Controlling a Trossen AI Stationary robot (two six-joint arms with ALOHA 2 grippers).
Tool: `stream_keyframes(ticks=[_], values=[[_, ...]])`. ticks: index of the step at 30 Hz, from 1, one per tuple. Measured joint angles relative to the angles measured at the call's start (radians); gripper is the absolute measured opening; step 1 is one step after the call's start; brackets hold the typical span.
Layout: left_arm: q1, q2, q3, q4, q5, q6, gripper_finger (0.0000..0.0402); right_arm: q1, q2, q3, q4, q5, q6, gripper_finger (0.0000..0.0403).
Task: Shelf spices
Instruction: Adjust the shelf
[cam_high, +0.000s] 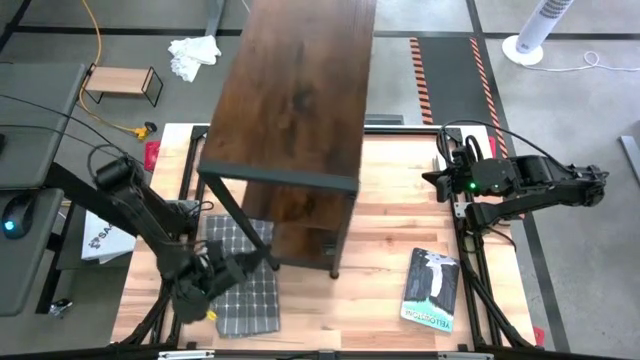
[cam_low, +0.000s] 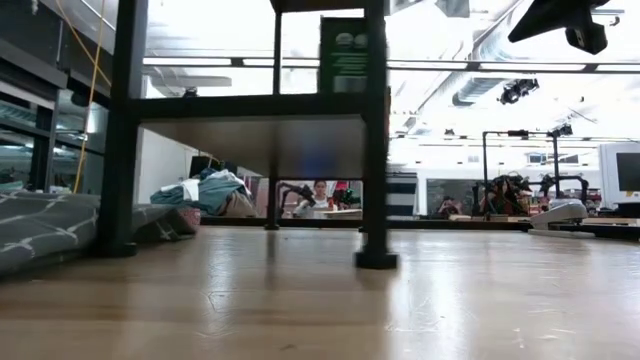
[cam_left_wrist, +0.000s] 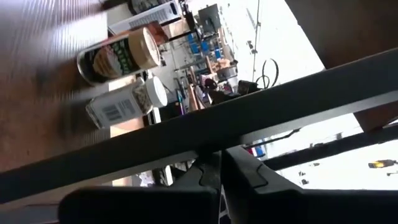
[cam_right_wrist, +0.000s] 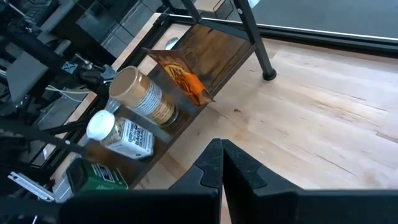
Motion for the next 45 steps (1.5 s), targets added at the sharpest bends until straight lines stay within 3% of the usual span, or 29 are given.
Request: stream_keyframes(ticks=[10, 15, 17, 19, 23, 30, 32, 36, 38, 42, 45], values=[[0.052, -0.260, -0.154, -0.089, -0.003, 0.078, 0.0000, 0.000, 0.006, 0.000, 0.039, 0.016, 0.043, 0.0000], [0.079, -0.326, -0.171, -0.103, -0.002, 0.123, 0.0000, -0.026, 0.056, 0.000, 0.267, 0.131, 0.042, 0.0000], [0.082, -0.331, -0.163, -0.080, -0.001, 0.167, 0.0000, -0.084, 0.096, 0.000, 0.395, 0.180, 0.014, 0.0000], [0.082, -0.331, -0.157, -0.051, -0.002, 0.210, 0.0000, -0.188, 0.145, 0.000, 0.519, 0.149, -0.028, 0.0000], [0.079, -0.330, -0.156, -0.001, -0.005, 0.259, 0.0000, -0.494, 0.254, 0.000, 0.717, -0.158, -0.053, 0.0000], [0.075, -0.322, -0.156, 0.007, 0.003, 0.269, 0.0000, -0.948, 0.513, 0.000, 1.058, -0.867, 0.039, 0.0000], [0.073, -0.314, -0.156, 0.006, 0.012, 0.259, 0.0000, -1.029, 0.575, 0.000, 1.131, -0.946, 0.070, 0.0000], [0.073, -0.293, -0.156, 0.007, 0.018, 0.236, 0.0000, -1.150, 0.669, 0.000, 1.239, -0.967, 0.105, 0.0000], [0.073, -0.278, -0.156, 0.006, 0.021, 0.227, 0.0000, -1.185, 0.741, 0.021, 1.269, -1.046, 0.143, 0.0000], [0.079, -0.241, -0.156, 0.005, 0.025, 0.157, 0.0000, -1.171, 0.913, 0.167, 1.264, -1.248, 0.149, 0.0000], [0.079, -0.228, -0.156, 0.006, 0.026, 0.106, 0.0000, -1.167, 1.010, 0.346, 1.233, -1.296, 0.102, 0.0000]])
